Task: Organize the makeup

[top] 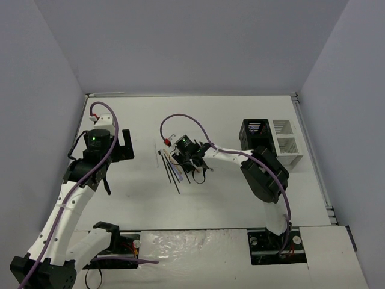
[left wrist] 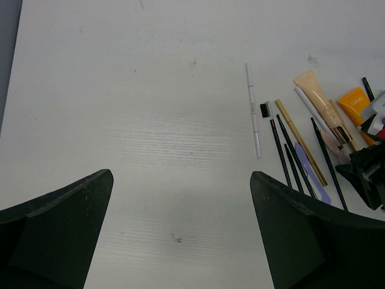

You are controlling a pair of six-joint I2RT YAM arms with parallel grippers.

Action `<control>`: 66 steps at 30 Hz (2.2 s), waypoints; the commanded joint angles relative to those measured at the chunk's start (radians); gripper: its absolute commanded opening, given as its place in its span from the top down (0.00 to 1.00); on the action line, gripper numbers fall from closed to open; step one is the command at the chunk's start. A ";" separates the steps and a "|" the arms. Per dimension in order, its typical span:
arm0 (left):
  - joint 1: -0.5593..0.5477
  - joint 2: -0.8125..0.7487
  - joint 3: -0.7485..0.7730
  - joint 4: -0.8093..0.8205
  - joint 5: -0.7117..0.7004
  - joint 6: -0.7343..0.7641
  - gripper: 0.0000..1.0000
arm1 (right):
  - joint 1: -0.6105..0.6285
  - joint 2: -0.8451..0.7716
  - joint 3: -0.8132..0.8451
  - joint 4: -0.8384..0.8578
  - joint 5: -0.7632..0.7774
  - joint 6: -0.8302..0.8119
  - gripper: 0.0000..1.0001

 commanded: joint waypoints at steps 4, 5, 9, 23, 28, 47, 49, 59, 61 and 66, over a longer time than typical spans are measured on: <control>0.007 -0.005 0.019 0.048 0.001 -0.003 0.03 | -0.006 0.001 -0.027 0.006 -0.018 -0.012 0.79; 0.007 -0.006 0.019 0.048 0.002 -0.003 0.03 | -0.006 0.003 -0.028 0.001 -0.045 -0.012 0.83; 0.009 -0.006 0.021 0.046 0.000 -0.003 0.03 | -0.006 0.004 -0.030 -0.026 -0.084 -0.012 0.95; 0.018 -0.008 0.019 0.048 0.005 -0.008 0.03 | -0.005 -0.266 -0.017 -0.033 -0.004 0.018 1.00; 0.022 -0.007 0.018 0.050 0.007 -0.011 0.03 | -0.043 -0.449 -0.030 -0.010 0.156 0.024 1.00; 0.030 -0.017 0.016 0.056 0.023 -0.017 0.03 | -0.653 -0.737 -0.425 0.629 0.247 0.129 1.00; 0.030 -0.020 0.016 0.056 0.024 -0.017 0.03 | -0.673 -0.711 -0.443 0.670 0.228 0.138 1.00; 0.037 -0.017 0.014 0.062 0.033 -0.018 0.03 | -0.726 -0.594 -0.491 0.765 0.104 0.173 1.00; 0.038 -0.017 0.013 0.062 0.034 -0.019 0.03 | -0.727 -0.583 -0.501 0.772 0.100 0.178 1.00; 0.039 -0.020 0.013 0.062 0.034 -0.020 0.03 | -0.727 -0.580 -0.528 0.782 0.104 0.186 0.89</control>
